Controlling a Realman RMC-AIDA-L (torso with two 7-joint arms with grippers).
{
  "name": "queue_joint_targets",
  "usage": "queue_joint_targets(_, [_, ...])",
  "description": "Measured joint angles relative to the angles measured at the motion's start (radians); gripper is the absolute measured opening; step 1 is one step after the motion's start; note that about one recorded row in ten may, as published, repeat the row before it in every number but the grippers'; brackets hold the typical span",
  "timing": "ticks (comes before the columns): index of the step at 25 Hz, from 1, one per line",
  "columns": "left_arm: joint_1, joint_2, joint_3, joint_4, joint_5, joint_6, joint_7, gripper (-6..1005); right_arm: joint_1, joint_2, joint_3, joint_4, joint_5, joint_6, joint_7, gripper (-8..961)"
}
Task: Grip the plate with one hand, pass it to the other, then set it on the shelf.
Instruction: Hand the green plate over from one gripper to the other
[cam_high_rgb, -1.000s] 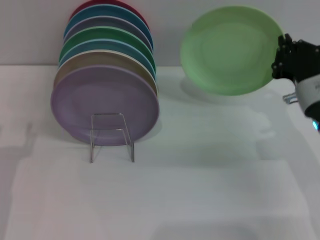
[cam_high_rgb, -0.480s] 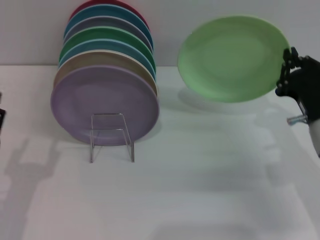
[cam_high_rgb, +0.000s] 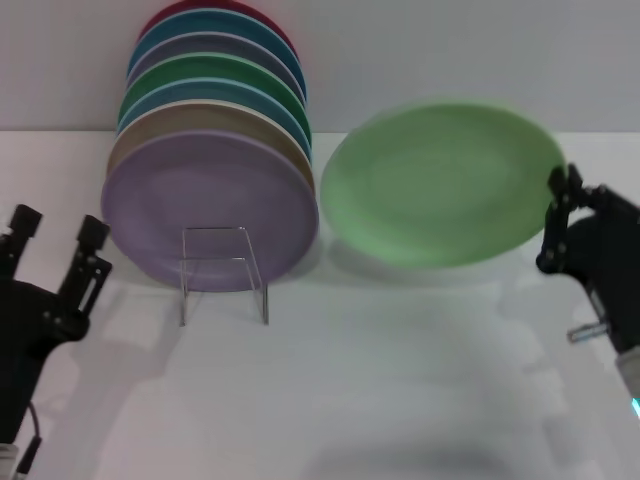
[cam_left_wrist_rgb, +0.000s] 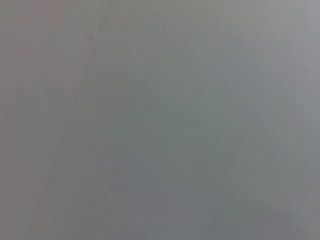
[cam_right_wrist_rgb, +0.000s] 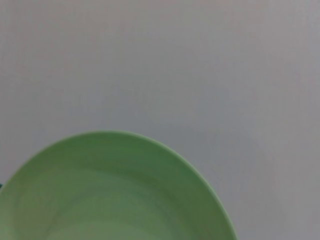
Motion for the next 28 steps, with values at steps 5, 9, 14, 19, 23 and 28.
queue_joint_targets(5, [-0.002, -0.001, 0.040, -0.001, 0.000, -0.025, 0.008, 739, -0.042, 0.002, -0.069, 0.004, 0.007, -0.035, -0.004, 17])
queue_joint_targets(9, [-0.003, -0.002, 0.066, -0.009, 0.000, -0.045, 0.025, 739, -0.055, 0.001, -0.163, 0.004, 0.092, -0.081, -0.008, 17])
queue_joint_targets(14, [-0.005, -0.001, 0.118, -0.041, 0.000, -0.077, 0.102, 739, -0.064, 0.001, -0.283, 0.008, 0.202, -0.125, -0.038, 17])
queue_joint_targets(19, [-0.003, -0.001, 0.134, -0.063, 0.000, -0.110, 0.151, 739, -0.065, 0.000, -0.415, 0.027, 0.362, -0.156, -0.096, 17])
queue_joint_targets(23, [-0.002, -0.002, 0.138, -0.074, 0.000, -0.143, 0.186, 738, -0.065, -0.002, -0.479, 0.058, 0.449, -0.165, -0.157, 17])
queue_joint_targets(28, [-0.005, -0.003, 0.145, -0.079, 0.000, -0.173, 0.219, 738, -0.063, -0.002, -0.549, 0.120, 0.532, -0.166, -0.279, 17])
